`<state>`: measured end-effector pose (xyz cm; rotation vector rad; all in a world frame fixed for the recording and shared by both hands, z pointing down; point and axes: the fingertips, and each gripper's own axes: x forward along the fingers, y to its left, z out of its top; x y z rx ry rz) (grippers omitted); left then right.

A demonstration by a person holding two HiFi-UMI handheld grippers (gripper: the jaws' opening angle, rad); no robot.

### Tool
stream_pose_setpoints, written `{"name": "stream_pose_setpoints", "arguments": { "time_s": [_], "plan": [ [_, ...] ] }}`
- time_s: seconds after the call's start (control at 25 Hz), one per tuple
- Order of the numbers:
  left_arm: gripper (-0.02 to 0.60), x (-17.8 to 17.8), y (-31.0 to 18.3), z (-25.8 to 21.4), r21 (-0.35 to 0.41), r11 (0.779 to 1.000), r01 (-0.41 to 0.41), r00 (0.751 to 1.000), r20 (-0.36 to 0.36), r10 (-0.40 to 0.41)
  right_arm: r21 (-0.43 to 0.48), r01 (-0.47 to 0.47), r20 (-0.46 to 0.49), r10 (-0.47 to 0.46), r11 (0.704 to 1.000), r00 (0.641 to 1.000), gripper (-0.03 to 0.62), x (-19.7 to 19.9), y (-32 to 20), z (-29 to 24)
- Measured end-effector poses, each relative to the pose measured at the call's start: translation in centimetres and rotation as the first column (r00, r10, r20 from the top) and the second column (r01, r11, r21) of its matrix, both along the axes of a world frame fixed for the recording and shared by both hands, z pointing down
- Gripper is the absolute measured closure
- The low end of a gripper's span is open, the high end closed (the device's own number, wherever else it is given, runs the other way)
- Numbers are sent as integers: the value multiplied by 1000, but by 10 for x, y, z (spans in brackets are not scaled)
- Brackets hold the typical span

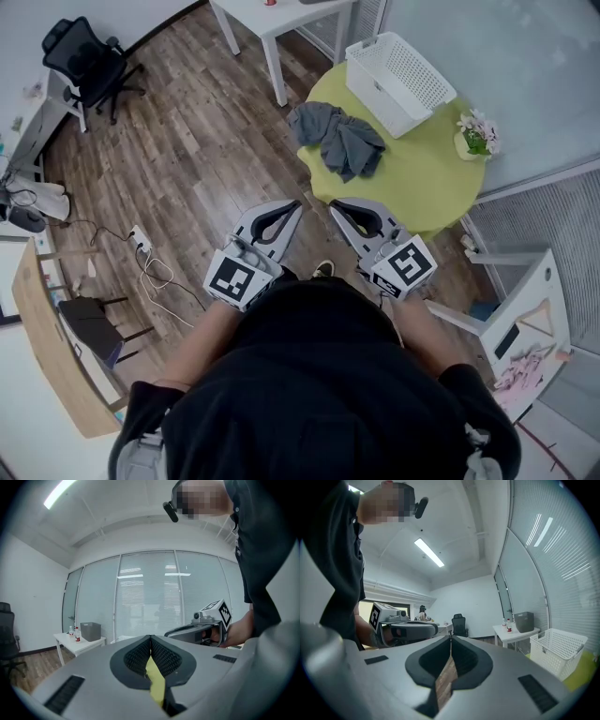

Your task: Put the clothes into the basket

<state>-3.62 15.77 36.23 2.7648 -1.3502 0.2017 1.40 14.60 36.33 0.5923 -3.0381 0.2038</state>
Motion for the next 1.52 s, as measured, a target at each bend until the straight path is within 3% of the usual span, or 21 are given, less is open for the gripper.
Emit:
{"name": "stream_pose_setpoints", "arguments": {
  "time_s": [0.2, 0.44, 0.88, 1.2, 1.52],
  "plan": [
    [572, 13, -24, -2, 15, 1000, -5, 1000, -13, 5, -18, -32, 15, 32, 999, 999, 568, 18, -24, 2],
    [571, 16, -55, 4, -23, 999, -47, 999, 20, 47, -24, -79, 2, 79, 997, 997, 568, 24, -52, 8],
    [571, -4, -161, 25, -45, 976, -213, 977, -24, 212, -52, -228, -117, 221, 972, 968, 568, 1, -143, 46],
    [571, -32, -245, 52, -80, 923, -377, 926, -5, 377, -104, -356, -215, 329, 929, 919, 566, -34, -214, 76],
    [571, -55, -307, 81, -126, 848, -514, 856, -20, 516, -140, -461, -369, 386, 876, 845, 566, -60, -268, 122]
  ]
}}
